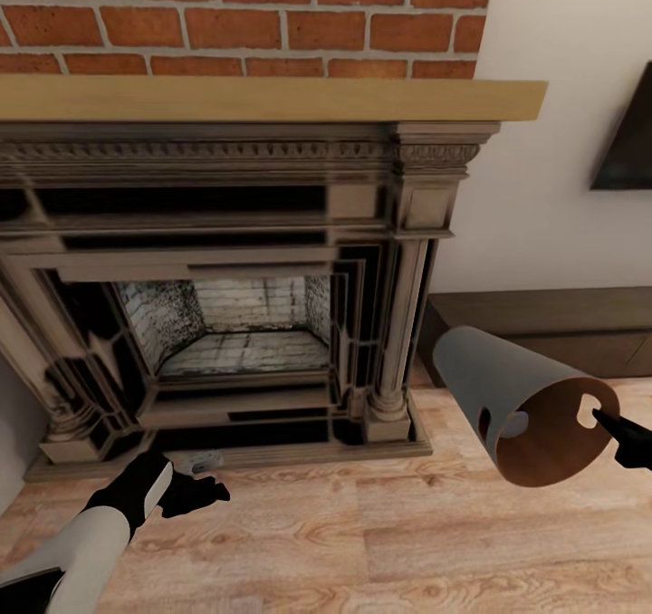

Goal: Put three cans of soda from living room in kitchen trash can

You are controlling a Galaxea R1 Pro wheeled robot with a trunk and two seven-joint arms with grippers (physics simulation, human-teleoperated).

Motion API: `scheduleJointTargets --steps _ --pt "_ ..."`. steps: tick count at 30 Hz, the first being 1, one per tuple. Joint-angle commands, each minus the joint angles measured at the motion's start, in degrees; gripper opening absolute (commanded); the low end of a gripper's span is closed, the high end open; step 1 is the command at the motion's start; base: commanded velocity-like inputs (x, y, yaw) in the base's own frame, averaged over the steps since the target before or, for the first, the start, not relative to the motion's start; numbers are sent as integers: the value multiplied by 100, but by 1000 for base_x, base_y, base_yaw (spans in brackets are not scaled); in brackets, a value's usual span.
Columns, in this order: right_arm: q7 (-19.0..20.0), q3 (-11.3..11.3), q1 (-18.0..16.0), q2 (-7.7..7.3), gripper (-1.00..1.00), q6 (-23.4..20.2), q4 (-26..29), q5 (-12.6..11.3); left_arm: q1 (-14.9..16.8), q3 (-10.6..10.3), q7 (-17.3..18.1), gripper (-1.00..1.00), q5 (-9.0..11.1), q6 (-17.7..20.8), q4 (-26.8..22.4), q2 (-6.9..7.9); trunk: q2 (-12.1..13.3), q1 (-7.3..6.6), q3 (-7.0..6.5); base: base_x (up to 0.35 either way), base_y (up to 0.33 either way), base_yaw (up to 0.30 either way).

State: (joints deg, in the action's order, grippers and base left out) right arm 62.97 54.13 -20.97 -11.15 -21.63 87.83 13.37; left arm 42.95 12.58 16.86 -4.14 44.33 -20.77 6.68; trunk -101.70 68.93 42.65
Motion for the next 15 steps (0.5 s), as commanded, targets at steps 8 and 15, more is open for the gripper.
scheduleJointTargets --steps 8,15 --pt "40 25 -13 -9 -100 -331 252 -17 -17 -1 0 100 5 -36 -2 0 -323 176 143 0 0 0" --pt "40 42 -13 -144 -100 -402 275 -18 -22 -1 2 100 9 -38 1 0 -603 330 269 0 0 0"
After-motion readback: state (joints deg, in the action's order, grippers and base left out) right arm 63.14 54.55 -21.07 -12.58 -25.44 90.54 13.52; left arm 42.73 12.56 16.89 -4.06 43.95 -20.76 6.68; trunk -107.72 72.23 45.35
